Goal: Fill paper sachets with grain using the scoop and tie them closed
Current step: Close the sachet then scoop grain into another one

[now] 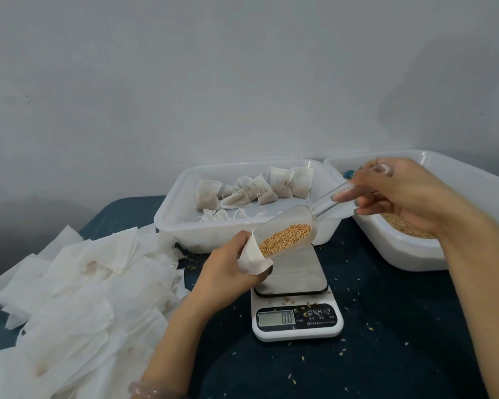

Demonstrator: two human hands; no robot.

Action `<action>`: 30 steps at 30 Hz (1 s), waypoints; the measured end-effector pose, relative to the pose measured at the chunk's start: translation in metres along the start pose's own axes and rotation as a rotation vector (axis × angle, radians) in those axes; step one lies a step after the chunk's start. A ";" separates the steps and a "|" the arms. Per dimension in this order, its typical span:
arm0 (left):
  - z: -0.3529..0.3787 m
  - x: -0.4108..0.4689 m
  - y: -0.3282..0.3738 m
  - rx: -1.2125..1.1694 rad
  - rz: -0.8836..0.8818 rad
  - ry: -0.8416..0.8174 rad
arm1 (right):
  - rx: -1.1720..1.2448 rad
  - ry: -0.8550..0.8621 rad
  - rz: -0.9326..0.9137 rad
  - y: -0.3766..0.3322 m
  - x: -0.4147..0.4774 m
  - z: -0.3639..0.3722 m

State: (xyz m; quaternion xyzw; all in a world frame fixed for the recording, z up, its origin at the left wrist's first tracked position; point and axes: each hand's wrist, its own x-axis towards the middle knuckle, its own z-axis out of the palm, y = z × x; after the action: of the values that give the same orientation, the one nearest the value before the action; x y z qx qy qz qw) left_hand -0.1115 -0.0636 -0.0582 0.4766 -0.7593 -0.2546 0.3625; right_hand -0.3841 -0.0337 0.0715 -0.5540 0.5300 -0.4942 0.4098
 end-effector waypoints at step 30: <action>0.007 -0.001 0.002 -0.106 0.086 -0.085 | -0.166 0.043 -0.025 -0.042 -0.004 0.001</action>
State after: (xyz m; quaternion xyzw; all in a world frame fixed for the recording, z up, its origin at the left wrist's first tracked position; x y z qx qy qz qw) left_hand -0.1179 -0.0617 -0.0608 0.4127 -0.7792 -0.2985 0.3653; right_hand -0.3754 -0.0254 0.1122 -0.5818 0.5710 -0.4654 0.3447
